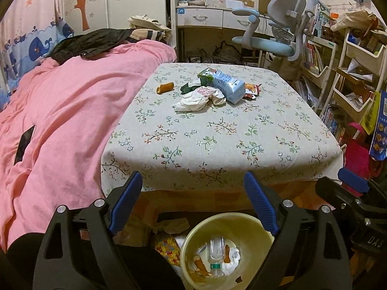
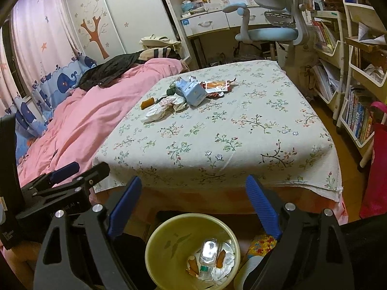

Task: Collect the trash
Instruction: 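Move both open tools back toward the trash on the table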

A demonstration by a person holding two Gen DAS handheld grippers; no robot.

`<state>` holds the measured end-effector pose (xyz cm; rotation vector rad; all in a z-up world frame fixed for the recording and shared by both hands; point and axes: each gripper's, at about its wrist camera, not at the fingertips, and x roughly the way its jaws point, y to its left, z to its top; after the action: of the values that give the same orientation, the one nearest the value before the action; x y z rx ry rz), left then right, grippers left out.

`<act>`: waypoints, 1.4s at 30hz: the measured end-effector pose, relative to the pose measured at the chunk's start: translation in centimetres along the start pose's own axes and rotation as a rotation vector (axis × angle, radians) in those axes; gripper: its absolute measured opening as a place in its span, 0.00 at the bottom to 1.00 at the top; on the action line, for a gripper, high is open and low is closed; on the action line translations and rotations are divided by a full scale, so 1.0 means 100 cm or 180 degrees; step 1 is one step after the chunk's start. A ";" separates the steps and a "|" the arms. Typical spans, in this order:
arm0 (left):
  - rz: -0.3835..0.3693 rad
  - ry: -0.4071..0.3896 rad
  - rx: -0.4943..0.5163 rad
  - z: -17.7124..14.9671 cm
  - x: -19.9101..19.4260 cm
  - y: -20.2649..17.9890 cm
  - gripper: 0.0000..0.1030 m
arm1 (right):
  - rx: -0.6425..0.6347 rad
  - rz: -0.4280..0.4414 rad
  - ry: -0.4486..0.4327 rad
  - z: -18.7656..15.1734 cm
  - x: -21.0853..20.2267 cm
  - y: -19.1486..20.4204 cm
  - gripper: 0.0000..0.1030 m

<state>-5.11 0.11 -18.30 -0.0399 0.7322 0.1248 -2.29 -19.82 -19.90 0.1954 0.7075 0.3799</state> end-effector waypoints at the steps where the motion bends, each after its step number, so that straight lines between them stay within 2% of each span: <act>1: 0.0007 -0.0008 -0.0003 0.001 0.000 0.000 0.81 | 0.0002 0.0002 0.0004 0.000 0.000 0.000 0.83; 20: 0.0050 -0.0076 -0.0030 0.016 0.007 0.005 0.82 | -0.0010 0.0051 0.0061 0.003 0.009 0.001 0.85; 30: 0.0203 -0.0267 -0.0075 0.062 0.016 0.028 0.84 | -0.0114 0.0051 -0.0019 0.031 0.015 -0.001 0.86; 36: 0.0202 -0.0219 -0.0207 0.080 0.034 0.042 0.84 | -0.0259 0.0060 -0.0020 0.050 0.026 0.002 0.86; 42: 0.0170 -0.0169 -0.0177 0.095 0.056 0.043 0.84 | -0.0450 0.0014 -0.0044 0.085 0.041 0.003 0.86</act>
<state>4.76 5.65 -14.92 -0.0699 0.6770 0.1965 6.14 -18.31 -15.92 0.0657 0.6639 0.4308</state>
